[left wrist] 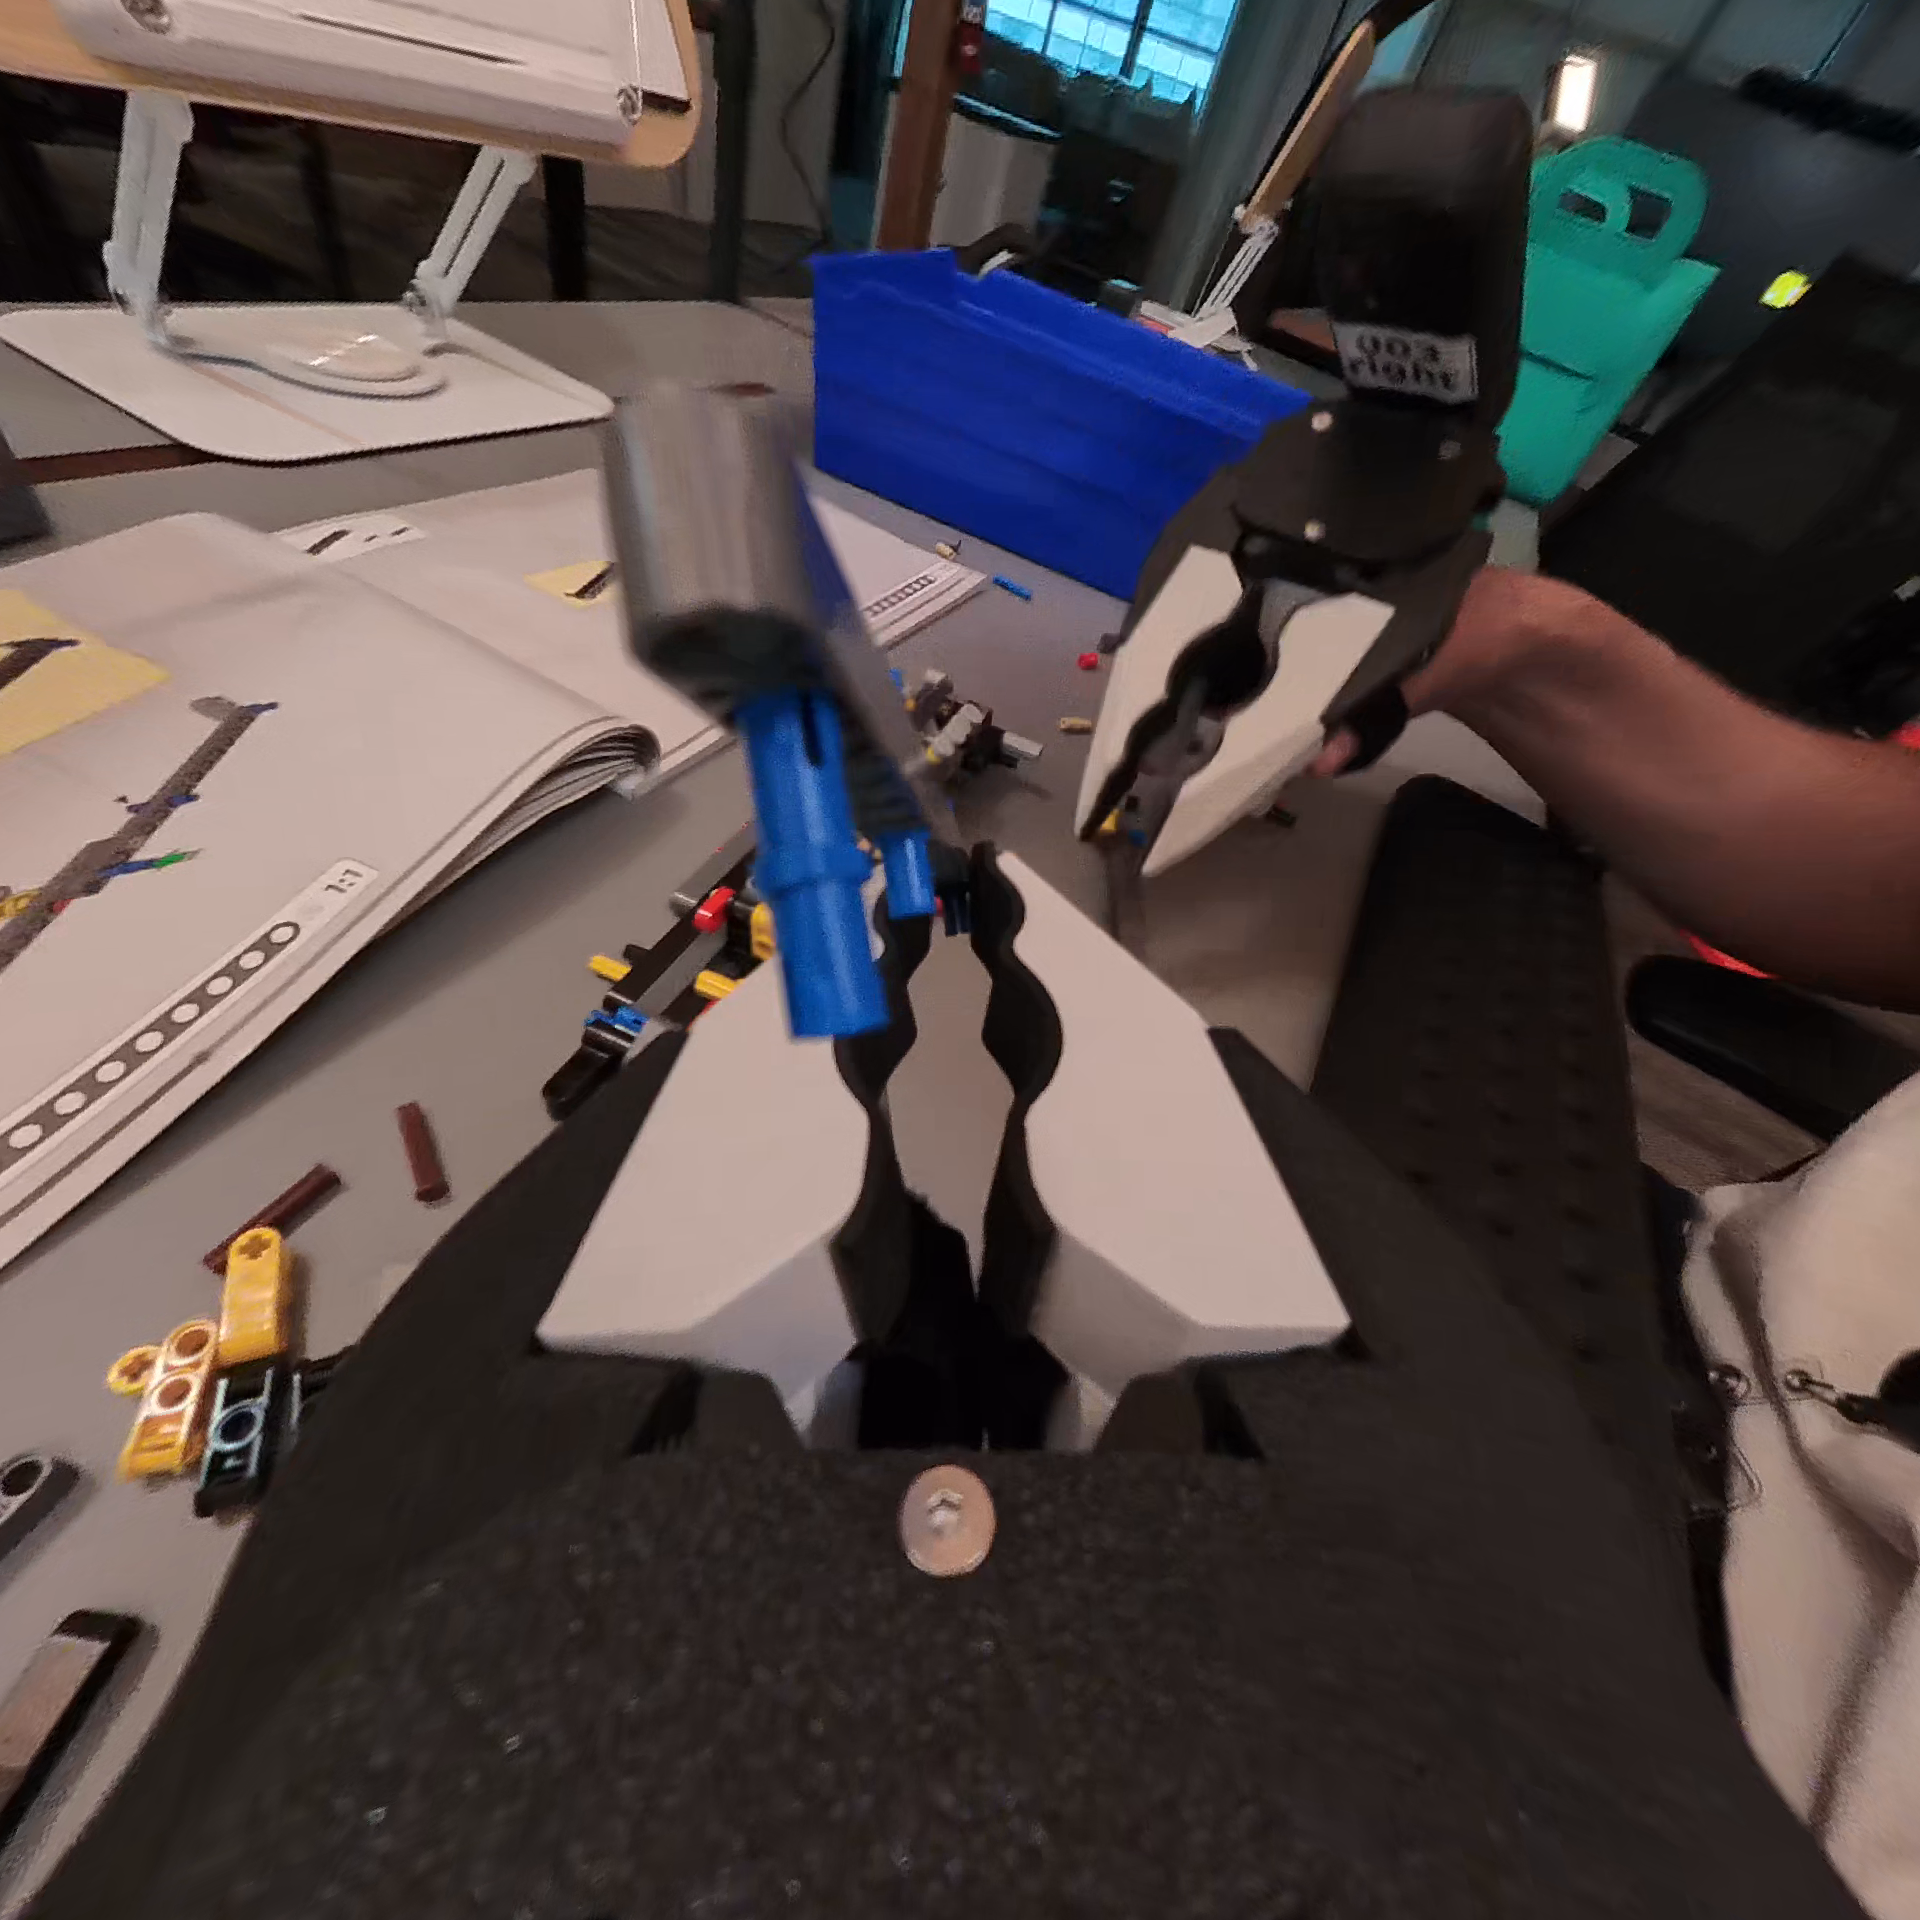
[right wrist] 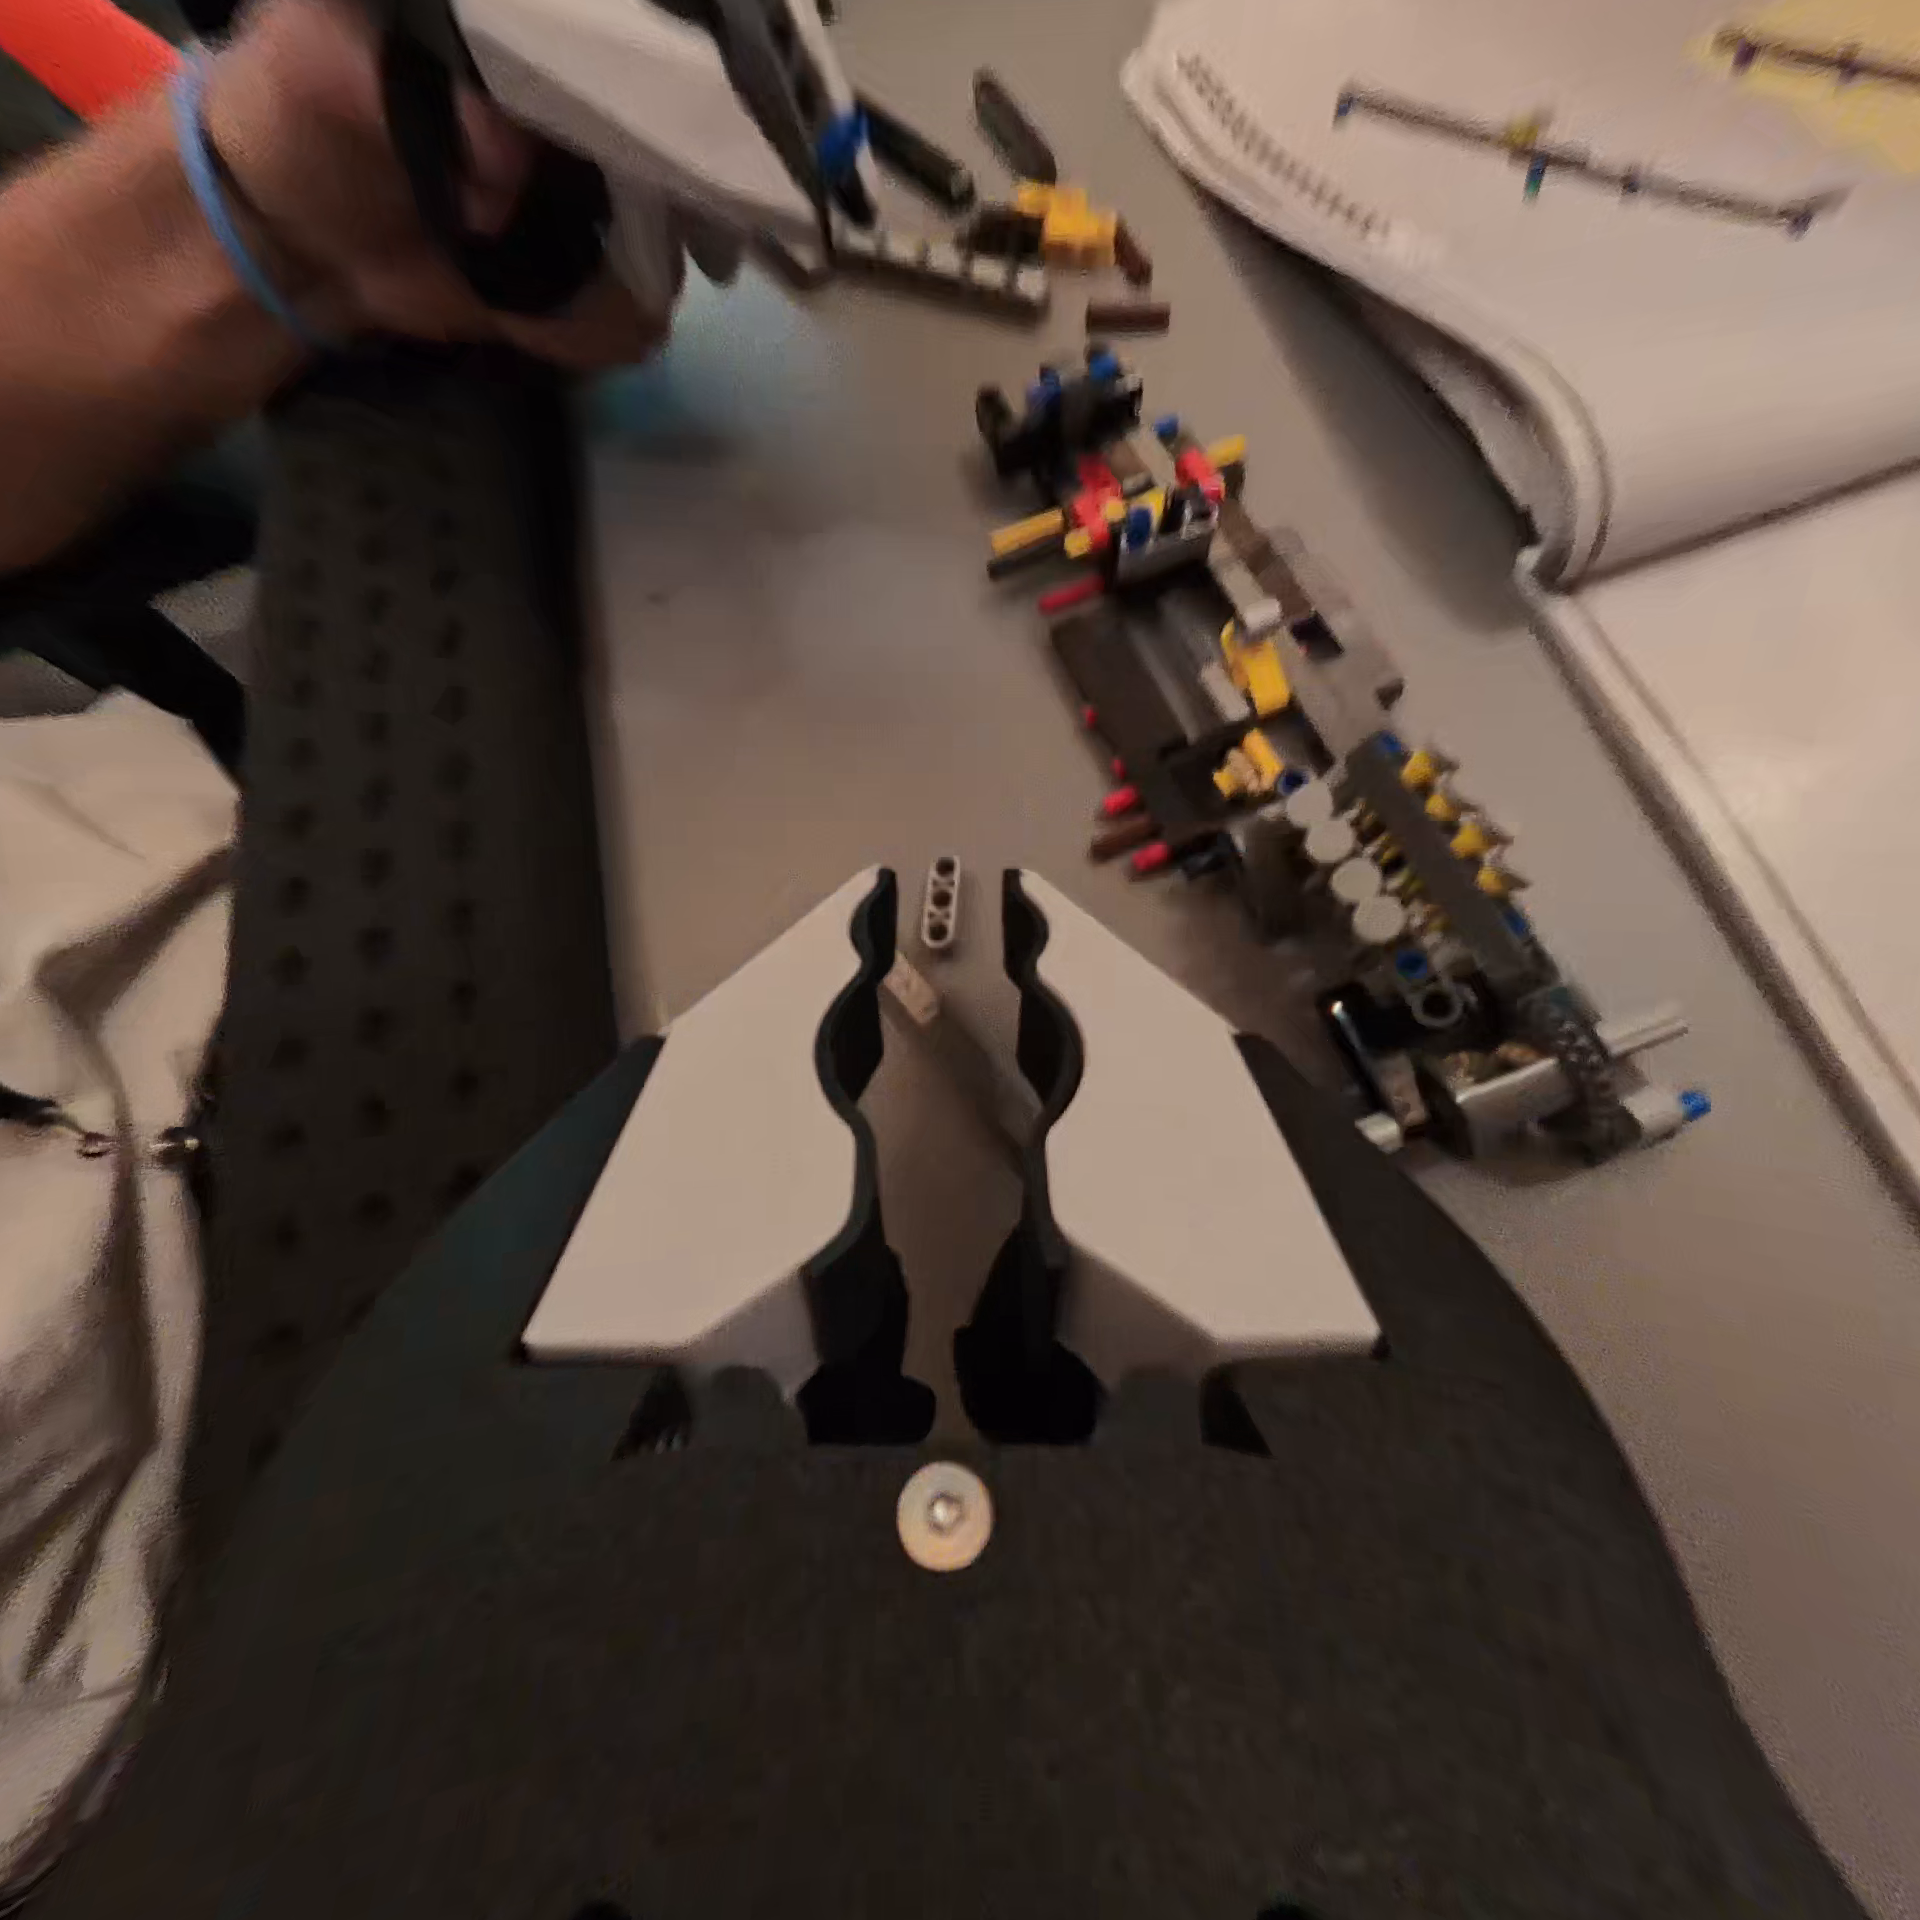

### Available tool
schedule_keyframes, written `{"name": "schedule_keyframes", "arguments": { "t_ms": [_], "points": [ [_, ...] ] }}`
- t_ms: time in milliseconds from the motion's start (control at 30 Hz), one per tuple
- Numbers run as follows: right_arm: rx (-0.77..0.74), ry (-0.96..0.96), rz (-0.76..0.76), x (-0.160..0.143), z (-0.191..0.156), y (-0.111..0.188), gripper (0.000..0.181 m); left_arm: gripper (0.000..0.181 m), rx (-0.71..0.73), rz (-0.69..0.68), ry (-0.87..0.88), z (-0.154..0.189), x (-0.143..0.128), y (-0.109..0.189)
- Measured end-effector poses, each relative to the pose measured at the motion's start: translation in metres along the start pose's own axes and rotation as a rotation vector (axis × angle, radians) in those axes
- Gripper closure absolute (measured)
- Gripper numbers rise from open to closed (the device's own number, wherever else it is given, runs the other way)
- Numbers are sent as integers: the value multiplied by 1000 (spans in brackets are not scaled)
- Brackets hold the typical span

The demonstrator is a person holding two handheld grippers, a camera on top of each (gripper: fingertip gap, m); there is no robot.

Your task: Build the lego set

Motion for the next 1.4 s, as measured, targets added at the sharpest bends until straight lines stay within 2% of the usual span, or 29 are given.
{"name": "schedule_keyframes", "arguments": {
  "t_ms": [100,367,500,633,667,733,833,900,1100,1400],
  "points": [
    [-44,17,-77,-6,-3,-15,163,175,-15,-34,1,1,-4,-5],
    [-74,128,-299,10,-8,-31,167,175,-41,-43,-16,5,-6,-5],
    [-54,109,-331,10,-8,-40,168,175,-27,-28,-43,6,-5,-4],
    [-55,89,-290,12,-7,-44,175,175,66,-32,-208,13,-5,-4],
    [-60,70,-260,14,-6,-43,175,175,102,-31,-275,16,-4,-4],
    [-4,-12,-83,26,-8,-35,175,175,163,-30,-420,25,-4,-5],
    [179,-240,278,45,-12,-15,176,175,260,-44,-660,39,-8,-7],
    [301,-343,405,45,-14,-13,176,175,296,-40,-757,46,-10,-9],
    [282,-380,512,32,-23,-28,176,174,341,-83,-924,57,-18,-17],
    [253,-374,494,29,-23,-32,176,174,362,-106,-949,59,-20,-21]
  ]
}}
Point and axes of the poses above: each gripper's, where its closed fingertips meet, y back along the fingers, x out of its top, z = x × y across the jaws, the point moved 10 cm from there along y, back along the fingers
